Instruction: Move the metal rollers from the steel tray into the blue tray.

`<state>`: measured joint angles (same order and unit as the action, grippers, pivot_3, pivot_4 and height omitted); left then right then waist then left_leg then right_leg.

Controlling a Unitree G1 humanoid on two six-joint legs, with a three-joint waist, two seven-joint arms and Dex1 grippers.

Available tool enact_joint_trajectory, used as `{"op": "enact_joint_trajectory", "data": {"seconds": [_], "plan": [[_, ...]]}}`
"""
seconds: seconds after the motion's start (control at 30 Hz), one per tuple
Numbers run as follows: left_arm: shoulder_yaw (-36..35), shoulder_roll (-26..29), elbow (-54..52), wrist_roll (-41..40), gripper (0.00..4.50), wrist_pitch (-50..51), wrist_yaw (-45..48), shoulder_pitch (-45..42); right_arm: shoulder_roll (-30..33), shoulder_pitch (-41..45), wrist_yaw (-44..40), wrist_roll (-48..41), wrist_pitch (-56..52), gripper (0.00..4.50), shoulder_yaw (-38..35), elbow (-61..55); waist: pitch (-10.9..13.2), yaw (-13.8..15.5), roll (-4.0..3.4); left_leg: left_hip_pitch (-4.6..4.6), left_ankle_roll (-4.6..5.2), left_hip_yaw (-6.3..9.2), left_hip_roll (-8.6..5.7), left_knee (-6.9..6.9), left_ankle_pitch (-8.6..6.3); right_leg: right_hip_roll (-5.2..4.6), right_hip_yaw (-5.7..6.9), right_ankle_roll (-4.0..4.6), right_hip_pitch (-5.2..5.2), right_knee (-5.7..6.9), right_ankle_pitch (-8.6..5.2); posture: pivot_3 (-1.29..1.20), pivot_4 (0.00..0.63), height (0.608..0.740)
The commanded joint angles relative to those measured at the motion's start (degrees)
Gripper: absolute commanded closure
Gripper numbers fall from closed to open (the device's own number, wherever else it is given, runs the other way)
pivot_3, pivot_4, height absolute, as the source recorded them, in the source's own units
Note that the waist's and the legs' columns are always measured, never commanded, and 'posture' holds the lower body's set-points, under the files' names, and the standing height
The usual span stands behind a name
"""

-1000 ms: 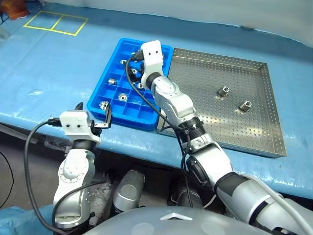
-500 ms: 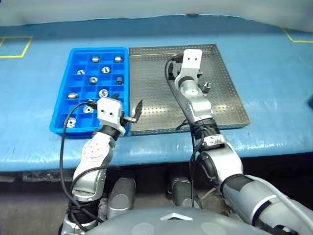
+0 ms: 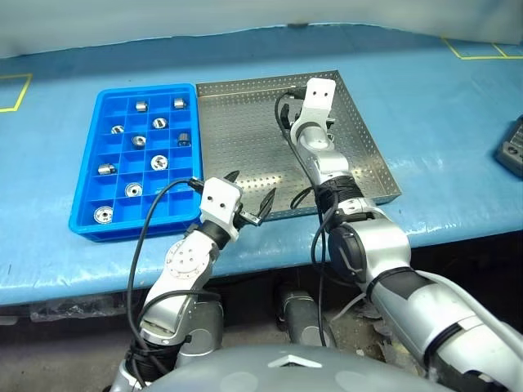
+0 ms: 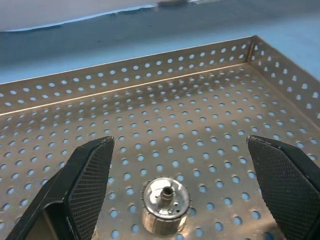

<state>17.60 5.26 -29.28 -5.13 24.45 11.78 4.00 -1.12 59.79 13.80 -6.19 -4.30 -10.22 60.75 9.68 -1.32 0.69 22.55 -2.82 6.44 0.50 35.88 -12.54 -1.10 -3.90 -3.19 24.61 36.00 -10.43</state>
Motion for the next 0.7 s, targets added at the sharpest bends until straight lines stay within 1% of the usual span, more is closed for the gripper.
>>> {"op": "enact_joint_trajectory", "data": {"seconds": [0.03,0.2,0.43,0.53,0.7], "plan": [[0.41,-0.51,-2.54,0.11,0.00,-0.39,-0.64,0.30,-0.01,2.30,-0.72,-0.74,2.27,0.02,-1.25,2.89,0.00,0.41,0.00,0.00,0.00,0.00,0.00,0.00,0.00,0.00,0.00,0.00,0.00,0.00,0.00,0.22,0.150,0.740],[0.14,-0.32,-3.17,0.21,0.00,-0.27,-1.23,1.18,0.79,2.39,-1.09,0.22,2.77,0.02,-1.14,7.77,0.00,0.90,0.00,0.02,0.00,0.01,-0.02,-0.02,0.00,-0.01,0.00,0.01,0.00,-0.01,0.00,0.24,0.150,0.740],[0.23,-0.35,-3.33,0.37,0.00,-0.48,-1.99,1.56,1.26,1.63,-1.79,0.49,2.31,0.02,-1.47,10.92,0.00,0.98,-0.01,0.00,0.01,0.03,-0.02,-0.02,0.00,0.00,0.00,0.01,0.00,0.00,0.00,0.26,0.150,0.740],[0.39,-0.31,-3.28,0.44,0.00,-0.49,-2.12,1.64,1.23,1.63,-1.92,0.20,2.74,0.63,-2.03,11.06,0.00,1.03,-0.01,0.00,0.01,0.03,-0.02,-0.01,0.00,0.00,0.00,0.01,0.00,0.00,0.00,0.26,0.150,0.740],[0.56,-0.31,-3.10,0.40,0.00,-0.50,-2.05,1.53,1.24,1.80,-2.18,0.20,3.12,2.26,-2.42,11.13,0.00,1.07,-0.01,0.01,0.01,0.03,-0.02,-0.02,0.00,0.00,0.00,0.01,0.00,0.00,0.00,0.25,0.150,0.740]]}}
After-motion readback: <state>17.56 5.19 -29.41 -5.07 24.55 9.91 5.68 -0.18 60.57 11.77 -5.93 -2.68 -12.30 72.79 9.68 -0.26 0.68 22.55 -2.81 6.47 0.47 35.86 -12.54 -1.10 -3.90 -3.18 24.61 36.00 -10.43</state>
